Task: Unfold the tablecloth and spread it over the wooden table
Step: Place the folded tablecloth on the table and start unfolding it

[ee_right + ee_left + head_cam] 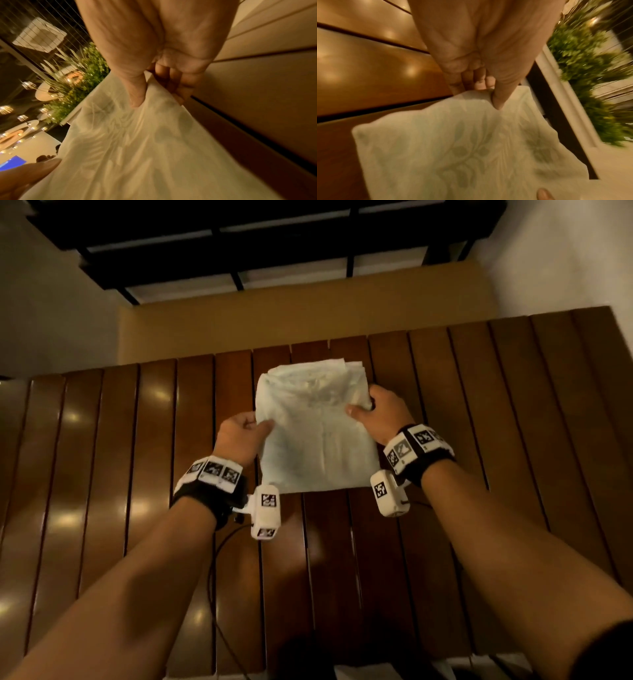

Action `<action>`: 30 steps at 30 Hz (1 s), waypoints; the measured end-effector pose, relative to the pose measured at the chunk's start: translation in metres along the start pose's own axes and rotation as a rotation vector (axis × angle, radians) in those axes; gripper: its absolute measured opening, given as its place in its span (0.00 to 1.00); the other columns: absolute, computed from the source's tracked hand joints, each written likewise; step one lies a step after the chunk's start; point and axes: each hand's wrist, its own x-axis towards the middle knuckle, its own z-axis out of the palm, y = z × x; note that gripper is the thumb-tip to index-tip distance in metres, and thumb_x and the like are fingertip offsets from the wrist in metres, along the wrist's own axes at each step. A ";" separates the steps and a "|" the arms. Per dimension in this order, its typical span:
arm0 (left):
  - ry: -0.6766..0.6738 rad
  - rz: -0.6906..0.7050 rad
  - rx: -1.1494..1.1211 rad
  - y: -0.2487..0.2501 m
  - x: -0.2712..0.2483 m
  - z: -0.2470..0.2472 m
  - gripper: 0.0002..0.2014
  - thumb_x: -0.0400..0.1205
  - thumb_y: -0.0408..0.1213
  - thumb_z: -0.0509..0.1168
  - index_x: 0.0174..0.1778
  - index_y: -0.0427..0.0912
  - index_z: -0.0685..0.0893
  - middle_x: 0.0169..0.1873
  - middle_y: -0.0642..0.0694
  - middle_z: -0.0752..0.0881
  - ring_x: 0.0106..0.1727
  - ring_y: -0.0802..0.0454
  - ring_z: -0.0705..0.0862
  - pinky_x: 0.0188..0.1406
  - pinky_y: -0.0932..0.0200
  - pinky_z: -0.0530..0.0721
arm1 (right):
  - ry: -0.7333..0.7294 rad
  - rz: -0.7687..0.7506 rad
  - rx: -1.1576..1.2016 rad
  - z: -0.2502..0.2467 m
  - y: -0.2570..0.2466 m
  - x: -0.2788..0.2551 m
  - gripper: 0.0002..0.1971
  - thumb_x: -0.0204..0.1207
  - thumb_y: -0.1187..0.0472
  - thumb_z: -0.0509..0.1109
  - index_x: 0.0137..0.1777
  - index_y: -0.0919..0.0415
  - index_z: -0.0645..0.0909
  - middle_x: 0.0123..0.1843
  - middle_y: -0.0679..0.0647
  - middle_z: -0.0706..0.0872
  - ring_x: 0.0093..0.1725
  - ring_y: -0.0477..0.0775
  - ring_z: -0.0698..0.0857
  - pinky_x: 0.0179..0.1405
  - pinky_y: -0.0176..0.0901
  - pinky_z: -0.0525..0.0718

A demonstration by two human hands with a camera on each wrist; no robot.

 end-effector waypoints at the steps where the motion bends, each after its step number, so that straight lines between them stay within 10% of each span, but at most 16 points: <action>1: -0.026 0.048 -0.022 0.004 -0.011 -0.007 0.12 0.80 0.46 0.70 0.56 0.46 0.86 0.44 0.49 0.91 0.45 0.51 0.91 0.44 0.53 0.90 | 0.004 -0.019 0.031 -0.005 -0.004 -0.010 0.14 0.78 0.51 0.75 0.58 0.56 0.82 0.51 0.48 0.88 0.49 0.49 0.88 0.46 0.43 0.85; 5: -0.114 0.274 -0.038 -0.004 -0.074 -0.034 0.11 0.81 0.46 0.69 0.58 0.50 0.82 0.49 0.55 0.88 0.48 0.63 0.88 0.42 0.67 0.86 | 0.043 -0.128 0.160 -0.026 -0.012 -0.088 0.19 0.78 0.55 0.76 0.67 0.47 0.81 0.57 0.41 0.87 0.53 0.37 0.85 0.50 0.36 0.84; 9: -0.272 0.417 -0.014 -0.046 -0.136 -0.045 0.13 0.80 0.42 0.70 0.60 0.55 0.81 0.53 0.59 0.87 0.53 0.66 0.86 0.49 0.64 0.86 | 0.026 -0.203 0.072 -0.022 0.003 -0.184 0.11 0.77 0.67 0.73 0.50 0.48 0.84 0.48 0.45 0.90 0.49 0.44 0.87 0.48 0.44 0.85; 14: -0.419 0.677 0.438 -0.131 -0.155 -0.028 0.11 0.78 0.47 0.70 0.54 0.67 0.80 0.52 0.66 0.83 0.55 0.67 0.80 0.55 0.59 0.85 | 0.072 -0.198 -0.163 0.022 0.044 -0.272 0.24 0.69 0.78 0.70 0.52 0.47 0.88 0.55 0.45 0.85 0.58 0.45 0.84 0.62 0.36 0.79; 21: -0.503 0.820 0.773 -0.166 -0.181 -0.015 0.14 0.83 0.43 0.60 0.63 0.60 0.81 0.65 0.63 0.81 0.66 0.62 0.76 0.71 0.56 0.75 | -0.056 0.158 -0.437 0.073 0.102 -0.302 0.27 0.82 0.71 0.62 0.49 0.29 0.78 0.54 0.48 0.76 0.57 0.54 0.81 0.65 0.46 0.83; 26: -0.513 0.731 0.766 -0.118 -0.164 -0.008 0.17 0.84 0.46 0.56 0.67 0.54 0.80 0.64 0.57 0.83 0.63 0.56 0.80 0.64 0.58 0.78 | 0.139 0.193 -0.177 0.083 0.079 -0.293 0.09 0.86 0.54 0.62 0.54 0.50 0.84 0.53 0.50 0.85 0.53 0.53 0.85 0.59 0.49 0.85; 30: -0.451 0.570 0.637 -0.056 -0.130 0.019 0.10 0.84 0.45 0.59 0.54 0.46 0.80 0.49 0.48 0.86 0.48 0.48 0.84 0.49 0.48 0.85 | 0.034 0.339 -0.035 0.094 0.065 -0.273 0.25 0.78 0.33 0.64 0.64 0.51 0.78 0.51 0.45 0.84 0.54 0.51 0.85 0.59 0.49 0.85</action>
